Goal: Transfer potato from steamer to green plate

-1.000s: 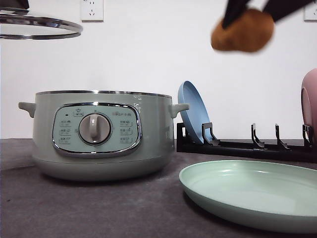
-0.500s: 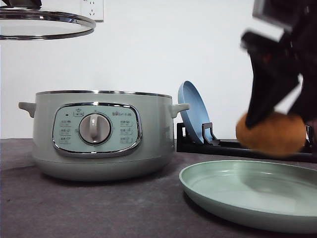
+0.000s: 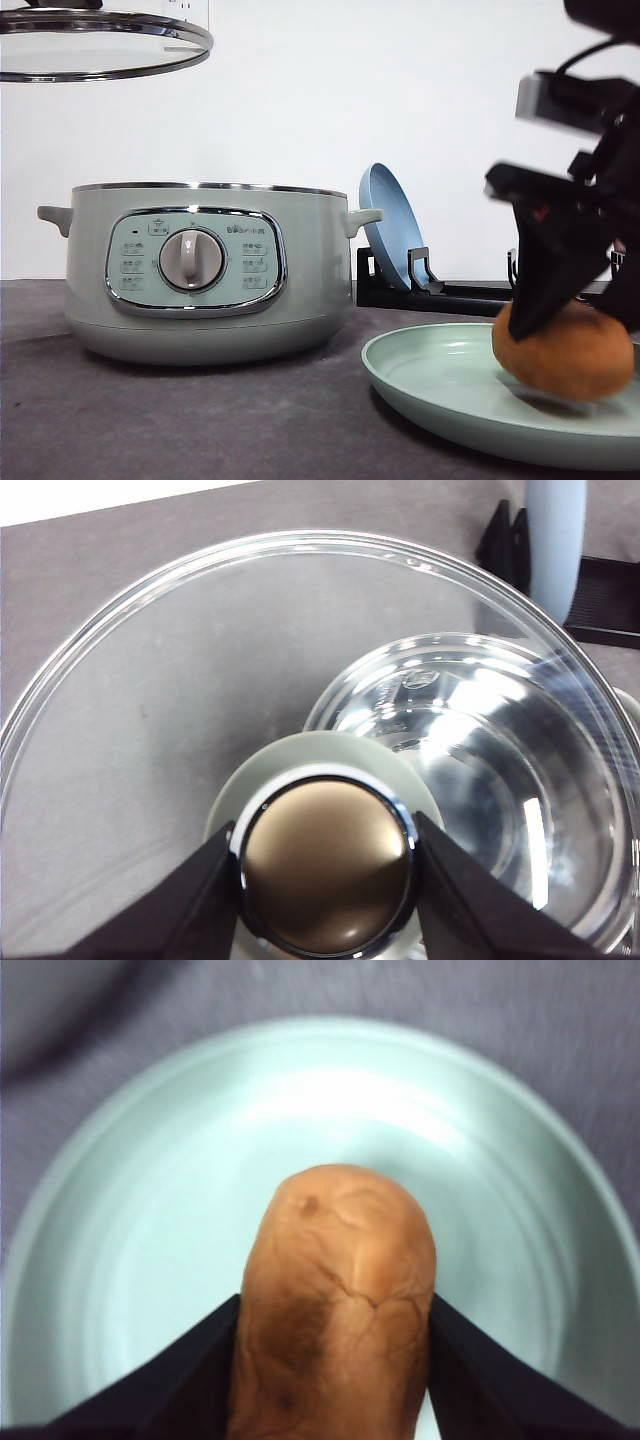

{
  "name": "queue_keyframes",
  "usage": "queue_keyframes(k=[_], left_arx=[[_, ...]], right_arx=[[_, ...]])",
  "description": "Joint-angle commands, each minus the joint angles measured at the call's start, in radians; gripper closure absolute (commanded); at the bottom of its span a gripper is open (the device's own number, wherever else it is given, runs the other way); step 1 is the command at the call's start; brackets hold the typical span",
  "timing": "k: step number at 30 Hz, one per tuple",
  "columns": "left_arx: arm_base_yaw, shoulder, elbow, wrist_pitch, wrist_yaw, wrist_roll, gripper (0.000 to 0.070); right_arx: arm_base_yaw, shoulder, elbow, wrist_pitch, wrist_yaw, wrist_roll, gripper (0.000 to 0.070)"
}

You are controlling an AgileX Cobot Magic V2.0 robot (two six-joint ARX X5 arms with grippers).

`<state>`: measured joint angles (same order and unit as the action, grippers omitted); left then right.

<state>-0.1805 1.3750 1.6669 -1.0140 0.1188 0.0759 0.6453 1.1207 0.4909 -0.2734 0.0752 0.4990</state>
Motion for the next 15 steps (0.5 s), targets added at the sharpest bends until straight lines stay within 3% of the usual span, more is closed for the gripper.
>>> queue_keyframes(k=[1, 15], left_arx=[[-0.008, -0.009, 0.029, 0.038, 0.007, -0.013, 0.0695], [-0.086, -0.008, 0.029, 0.033, 0.013, -0.013, 0.0695]], right_arx=[[0.008, 0.019, -0.001, 0.011, 0.004, 0.014, 0.0459], [0.006, 0.000, 0.034, 0.015, 0.004, 0.013, 0.0138]])
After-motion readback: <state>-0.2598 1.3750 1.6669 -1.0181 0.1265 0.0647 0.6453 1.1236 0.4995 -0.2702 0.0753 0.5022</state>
